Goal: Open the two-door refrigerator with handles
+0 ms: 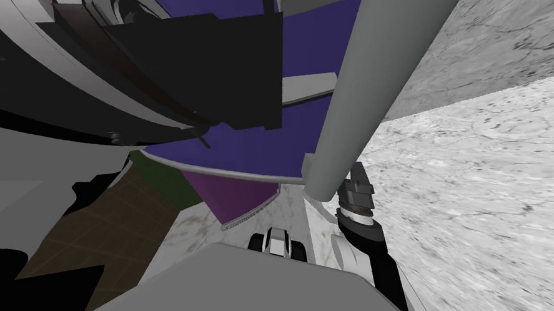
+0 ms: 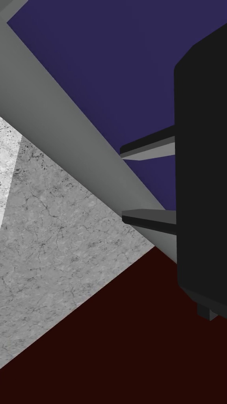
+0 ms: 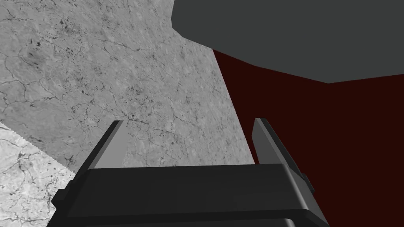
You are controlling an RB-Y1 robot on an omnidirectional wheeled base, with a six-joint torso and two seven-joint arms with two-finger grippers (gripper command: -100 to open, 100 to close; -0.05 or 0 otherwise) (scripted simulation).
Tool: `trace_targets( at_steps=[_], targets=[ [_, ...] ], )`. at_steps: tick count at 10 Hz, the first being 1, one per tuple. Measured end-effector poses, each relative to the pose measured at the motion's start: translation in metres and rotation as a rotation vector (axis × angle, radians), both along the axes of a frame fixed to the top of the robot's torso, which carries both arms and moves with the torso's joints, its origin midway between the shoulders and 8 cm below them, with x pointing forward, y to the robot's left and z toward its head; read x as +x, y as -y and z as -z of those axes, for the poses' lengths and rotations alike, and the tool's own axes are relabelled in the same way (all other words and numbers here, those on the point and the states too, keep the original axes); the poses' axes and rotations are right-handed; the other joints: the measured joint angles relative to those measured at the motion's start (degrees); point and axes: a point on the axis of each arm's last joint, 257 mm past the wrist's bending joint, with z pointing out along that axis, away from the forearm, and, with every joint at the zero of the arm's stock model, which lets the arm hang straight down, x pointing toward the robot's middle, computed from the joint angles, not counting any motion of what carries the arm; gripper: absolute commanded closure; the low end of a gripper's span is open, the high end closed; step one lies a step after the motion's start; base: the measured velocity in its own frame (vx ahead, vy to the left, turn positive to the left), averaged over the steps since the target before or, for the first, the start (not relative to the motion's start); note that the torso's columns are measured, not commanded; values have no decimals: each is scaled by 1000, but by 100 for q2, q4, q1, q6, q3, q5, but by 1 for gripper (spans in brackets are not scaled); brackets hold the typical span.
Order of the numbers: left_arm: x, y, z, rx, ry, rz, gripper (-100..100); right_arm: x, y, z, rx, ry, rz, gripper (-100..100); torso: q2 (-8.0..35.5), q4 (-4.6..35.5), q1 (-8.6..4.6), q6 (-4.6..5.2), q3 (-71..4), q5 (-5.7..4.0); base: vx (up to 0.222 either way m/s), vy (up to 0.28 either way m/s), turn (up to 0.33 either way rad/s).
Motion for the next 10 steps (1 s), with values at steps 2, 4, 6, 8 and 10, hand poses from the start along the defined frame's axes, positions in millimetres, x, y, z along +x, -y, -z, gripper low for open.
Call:
trace_targets(
  at_steps=[2,4,6,8,10],
  targets=[
    [-5,2,-2,-5,3,17,100,0,0,0,0,0,0,0,45,11,35,-5,45,22,-153,126,-115],
    [-10,5,-1,-7,-4,42,100,0,0,0,0,0,0,0,29,0,62,3,36,30,-220,161,-246],
    [-17,8,-1,-5,-10,68,100,0,0,0,0,0,0,0,1,-4,58,-12,18,31,-178,131,-121],
    [-22,11,-1,-4,-12,89,100,0,0,0,0,0,0,0,6,-12,52,1,23,28,-252,144,-238],
    [-29,14,-1,-5,-13,115,-100,0,0,0,0,0,0,0,13,-6,41,-5,38,23,-173,101,-200]
  ],
)
